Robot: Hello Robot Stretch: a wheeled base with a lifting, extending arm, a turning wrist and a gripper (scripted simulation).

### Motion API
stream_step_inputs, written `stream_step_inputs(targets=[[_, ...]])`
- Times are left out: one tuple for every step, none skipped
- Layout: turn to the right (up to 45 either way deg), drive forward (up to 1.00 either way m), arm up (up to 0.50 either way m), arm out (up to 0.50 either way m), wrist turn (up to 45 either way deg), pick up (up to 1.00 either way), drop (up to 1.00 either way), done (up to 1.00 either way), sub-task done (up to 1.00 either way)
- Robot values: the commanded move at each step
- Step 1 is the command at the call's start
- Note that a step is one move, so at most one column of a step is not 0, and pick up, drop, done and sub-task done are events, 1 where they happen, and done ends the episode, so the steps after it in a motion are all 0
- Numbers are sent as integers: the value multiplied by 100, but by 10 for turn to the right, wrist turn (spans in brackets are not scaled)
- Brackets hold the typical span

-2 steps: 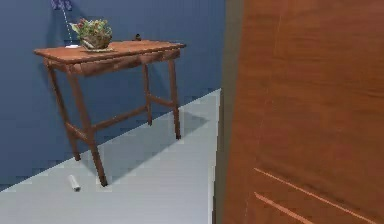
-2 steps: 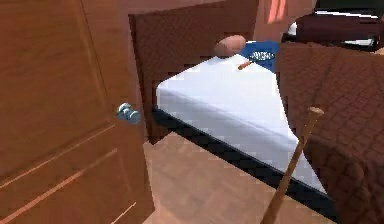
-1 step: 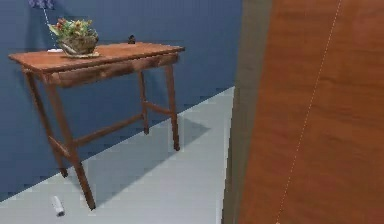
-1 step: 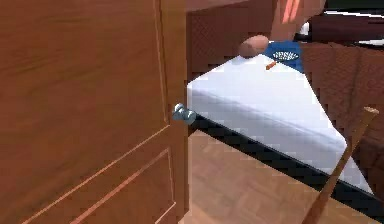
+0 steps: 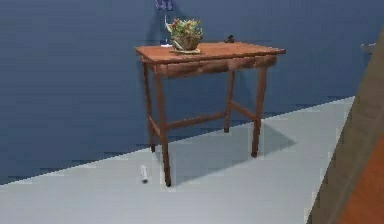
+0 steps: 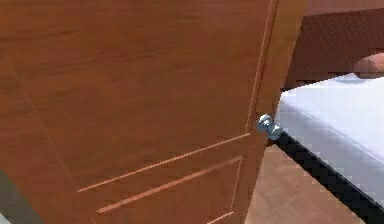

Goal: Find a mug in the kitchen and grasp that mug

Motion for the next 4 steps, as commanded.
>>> stream_step_inputs(targets=[[0,50,0,0,0,0,0,0,0],[120,0,0,0,0,0,0,0,0],[0,35,0,0,0,0,0,0,0],[450,0,0,0,0,0,0,0,0]])
